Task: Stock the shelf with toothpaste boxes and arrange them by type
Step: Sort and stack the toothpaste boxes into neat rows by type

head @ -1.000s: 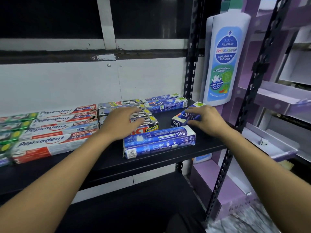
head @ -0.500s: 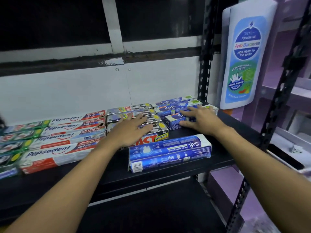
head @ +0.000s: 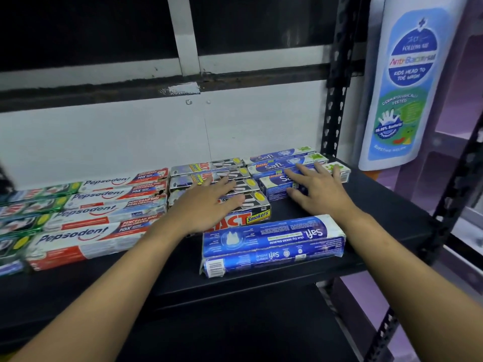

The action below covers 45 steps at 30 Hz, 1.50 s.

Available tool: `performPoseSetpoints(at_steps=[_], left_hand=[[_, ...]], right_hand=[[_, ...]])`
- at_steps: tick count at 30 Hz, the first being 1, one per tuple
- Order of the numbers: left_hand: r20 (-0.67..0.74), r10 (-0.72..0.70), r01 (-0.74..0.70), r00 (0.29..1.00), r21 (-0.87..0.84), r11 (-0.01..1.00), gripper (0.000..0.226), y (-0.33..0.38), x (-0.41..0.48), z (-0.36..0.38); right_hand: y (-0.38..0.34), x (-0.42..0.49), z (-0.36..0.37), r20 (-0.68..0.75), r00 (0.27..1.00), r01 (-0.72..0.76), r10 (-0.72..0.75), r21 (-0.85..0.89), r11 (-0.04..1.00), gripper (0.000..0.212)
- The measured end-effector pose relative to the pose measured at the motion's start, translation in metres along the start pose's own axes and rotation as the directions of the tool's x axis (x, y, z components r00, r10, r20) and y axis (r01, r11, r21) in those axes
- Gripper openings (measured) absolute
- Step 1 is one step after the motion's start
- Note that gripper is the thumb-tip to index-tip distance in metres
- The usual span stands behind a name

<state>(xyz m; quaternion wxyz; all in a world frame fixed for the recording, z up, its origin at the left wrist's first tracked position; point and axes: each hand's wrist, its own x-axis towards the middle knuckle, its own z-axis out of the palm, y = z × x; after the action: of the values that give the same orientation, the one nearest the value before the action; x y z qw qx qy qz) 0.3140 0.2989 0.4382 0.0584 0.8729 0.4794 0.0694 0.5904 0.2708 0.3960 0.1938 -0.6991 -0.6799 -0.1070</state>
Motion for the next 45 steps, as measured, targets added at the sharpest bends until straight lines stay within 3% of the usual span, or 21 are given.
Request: performPoseSetpoints(at_steps=[7, 15, 39, 42, 45], left_hand=[[-0.001, -0.004, 0.004, 1.0, 0.002, 1.0, 0.078, 0.0, -0.001, 0.001], [-0.002, -0.01, 0.01, 1.0, -0.003, 1.0, 0.082, 0.001, -0.002, 0.001], [0.0, -0.002, 0.002, 1.0, -0.008, 1.0, 0.08, -0.001, -0.001, 0.001], [-0.053, 0.002, -0.004, 0.999, -0.027, 1.0, 0.072, 0.0, -0.002, 0.0], [-0.193, 0.03, -0.051, 0.981, -0.105, 0.993, 0.069, 0.001, -0.01, -0.003]], right_hand=[[-0.005, 0.002, -0.001, 0.0, 1.0, 0.006, -0.006, 0.018, 1.0, 0.059], [0.003, -0.003, -0.003, -0.057, 0.964, -0.256, 0.261, 0.09, 0.963, 0.069], [0.003, -0.009, -0.007, -0.108, 0.959, -0.25, 0.261, 0.107, 0.962, 0.068], [0.001, -0.01, -0.009, -0.097, 0.957, -0.259, 0.273, 0.141, 0.956, 0.068], [0.001, -0.011, -0.009, -0.103, 0.951, -0.265, 0.291, 0.21, 0.941, 0.061]])
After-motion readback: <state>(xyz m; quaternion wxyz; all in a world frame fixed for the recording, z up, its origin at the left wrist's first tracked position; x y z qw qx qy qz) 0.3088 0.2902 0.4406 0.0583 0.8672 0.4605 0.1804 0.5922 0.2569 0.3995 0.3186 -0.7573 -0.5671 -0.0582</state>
